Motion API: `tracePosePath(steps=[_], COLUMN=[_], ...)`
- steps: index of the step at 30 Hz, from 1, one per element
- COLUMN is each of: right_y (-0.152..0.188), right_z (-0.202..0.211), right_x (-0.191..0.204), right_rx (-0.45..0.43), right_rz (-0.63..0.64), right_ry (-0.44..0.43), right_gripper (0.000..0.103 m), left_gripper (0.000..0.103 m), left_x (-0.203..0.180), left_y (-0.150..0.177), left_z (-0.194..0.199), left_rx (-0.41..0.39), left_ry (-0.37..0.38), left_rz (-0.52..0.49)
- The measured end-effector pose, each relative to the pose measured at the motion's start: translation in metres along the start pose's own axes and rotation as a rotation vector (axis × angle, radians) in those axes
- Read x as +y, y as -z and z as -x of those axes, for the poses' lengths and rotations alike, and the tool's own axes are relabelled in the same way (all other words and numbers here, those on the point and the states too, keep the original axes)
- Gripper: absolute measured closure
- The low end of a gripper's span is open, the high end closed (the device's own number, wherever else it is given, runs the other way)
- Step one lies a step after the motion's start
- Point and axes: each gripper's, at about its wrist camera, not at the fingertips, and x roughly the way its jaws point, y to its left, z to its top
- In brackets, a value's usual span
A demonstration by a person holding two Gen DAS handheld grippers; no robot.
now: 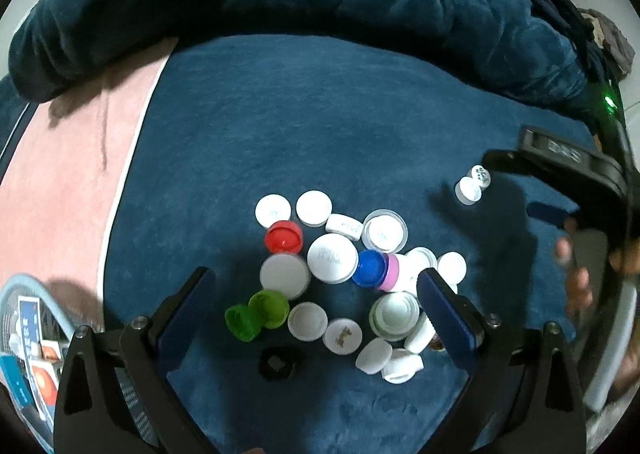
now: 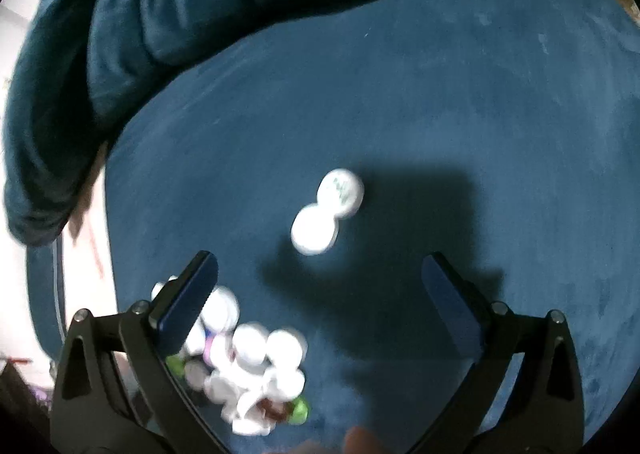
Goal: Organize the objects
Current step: 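Grasp a white cap with the left gripper while the right grasps a printed white cap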
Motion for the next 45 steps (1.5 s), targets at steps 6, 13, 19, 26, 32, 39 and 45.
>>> tracePosePath(steps=[6, 13, 19, 26, 32, 39, 45], right_y=[-0.014, -0.002, 0.019, 0.035, 0.034, 0.038, 0.060], right_z=[-0.032, -0.020, 0.011, 0.013, 0.015, 0.021, 0.042], right_x=[0.001, -0.031, -0.080, -0.098, -0.090, -0.076, -0.052], right_rx=[0.008, -0.024, -0.051, -0.035, -0.044, -0.040, -0.028], right_rz=[0.001, -0.057, -0.091, -0.074, -0.057, -0.031, -0.031], right_ry=[0.068, -0.004, -0.013, -0.017, -0.031, -0.030, -0.050], right_gripper=[0.042, 0.073, 0.073, 0.073, 0.073, 0.073, 0.073], left_gripper=[0.003, 0.003, 0.005, 0.026, 0.072, 0.072, 0.072], left_x=[-0.002, -0.037, -0.103, -0.145, -0.141, -0.121, -0.093], left_y=[-0.002, -0.008, -0.028, -0.045, -0.050, -0.037, -0.015], left_z=[-0.015, -0.025, -0.048, -0.092, -0.110, -0.087, -0.036], left_rx=[0.008, -0.014, -0.041, -0.007, 0.037, 0.035, 0.010], left_ry=[-0.001, 0.043, 0.109, 0.125, 0.214, 0.229, 0.181], left_rz=[-0.006, -0.094, -0.243, -0.312, -0.281, -0.235, -0.205])
